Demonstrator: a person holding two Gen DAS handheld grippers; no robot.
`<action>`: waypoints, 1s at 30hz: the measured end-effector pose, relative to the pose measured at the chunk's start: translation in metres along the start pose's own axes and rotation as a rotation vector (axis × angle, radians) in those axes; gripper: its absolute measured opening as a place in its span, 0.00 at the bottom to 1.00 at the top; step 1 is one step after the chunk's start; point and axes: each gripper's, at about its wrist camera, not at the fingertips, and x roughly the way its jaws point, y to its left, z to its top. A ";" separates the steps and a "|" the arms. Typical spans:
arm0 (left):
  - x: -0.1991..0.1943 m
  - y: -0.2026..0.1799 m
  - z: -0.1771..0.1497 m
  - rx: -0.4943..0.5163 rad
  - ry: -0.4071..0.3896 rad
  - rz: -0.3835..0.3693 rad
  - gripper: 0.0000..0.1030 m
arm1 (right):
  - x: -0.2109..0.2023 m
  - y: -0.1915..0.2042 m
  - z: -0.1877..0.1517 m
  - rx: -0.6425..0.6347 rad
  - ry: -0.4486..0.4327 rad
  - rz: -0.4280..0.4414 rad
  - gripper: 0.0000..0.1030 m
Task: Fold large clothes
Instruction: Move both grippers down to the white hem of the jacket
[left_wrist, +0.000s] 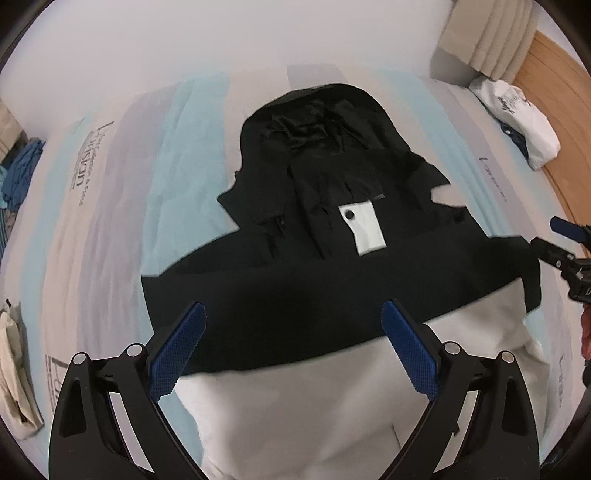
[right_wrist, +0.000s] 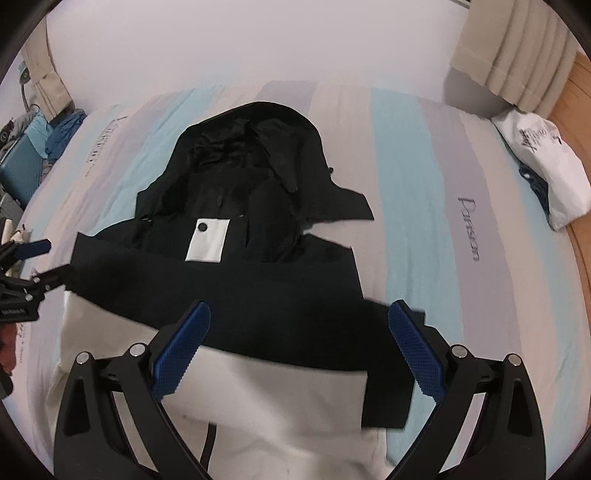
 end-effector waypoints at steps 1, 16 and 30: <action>0.005 0.001 0.005 0.008 -0.002 0.012 0.91 | 0.004 0.001 0.004 -0.006 0.000 -0.002 0.91; 0.080 0.010 0.081 0.060 0.009 0.053 0.91 | 0.087 -0.006 0.080 -0.107 -0.005 0.080 0.87; 0.150 0.042 0.169 0.113 0.014 -0.024 0.84 | 0.185 -0.022 0.167 -0.270 0.023 0.167 0.78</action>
